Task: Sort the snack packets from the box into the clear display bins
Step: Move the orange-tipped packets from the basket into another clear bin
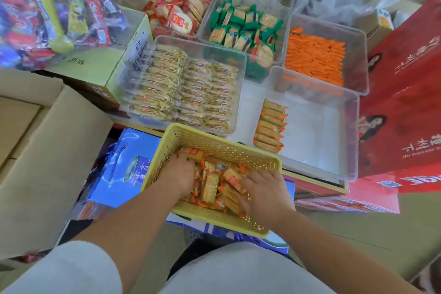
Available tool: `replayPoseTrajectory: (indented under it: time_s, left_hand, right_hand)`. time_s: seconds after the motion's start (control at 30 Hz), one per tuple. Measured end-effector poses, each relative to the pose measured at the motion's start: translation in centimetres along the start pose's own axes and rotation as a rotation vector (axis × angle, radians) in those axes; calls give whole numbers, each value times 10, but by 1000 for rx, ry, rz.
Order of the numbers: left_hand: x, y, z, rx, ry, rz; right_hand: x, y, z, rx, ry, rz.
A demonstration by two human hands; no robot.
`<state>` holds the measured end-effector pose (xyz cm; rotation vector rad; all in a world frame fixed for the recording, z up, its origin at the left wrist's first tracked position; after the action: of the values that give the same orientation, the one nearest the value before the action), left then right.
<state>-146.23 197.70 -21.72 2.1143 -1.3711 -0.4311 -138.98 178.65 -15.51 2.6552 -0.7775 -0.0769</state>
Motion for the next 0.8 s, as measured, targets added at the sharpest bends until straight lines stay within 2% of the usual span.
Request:
replayPoseTrajectory:
  time_s: [0.2,0.27,0.37,0.43,0.5,0.6,0.7,0.8]
  left_hand:
    - [18,2,-31,234,53,96]
    - [22,1,-28,169,259,96]
    - [38,0,-7,-55,497,91]
    - [49,1,3,-141,496,107]
    - [55,1,5,-154,435,134]
    - [60,-1,12,-208,480,180]
    - [58,0,21,-254,550,197]
    - [52,-2,28,-249,618,191]
  right_hand:
    - [5,-2,12,-43,35,5]
    - [6,-3,14,-51,42,14]
    - [10,-5,17,-79,52,40]
    - [10,-6,19,-110,55,35]
    - [8,-10,21,-151,48,17]
    - [0,-16,31,-307,3,-2]
    - [-9,-22,50,-542,-213,107]
    - [-14,-34,50,-537,-511,212]
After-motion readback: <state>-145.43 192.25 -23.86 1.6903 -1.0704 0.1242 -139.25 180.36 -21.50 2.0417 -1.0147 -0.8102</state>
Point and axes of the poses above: each hand's wrist, its own y-axis away from the middle knuckle, its own z-axis out of the palm, x = y × z, the point moved 9 cm from there along -y, towards the middle knuckle
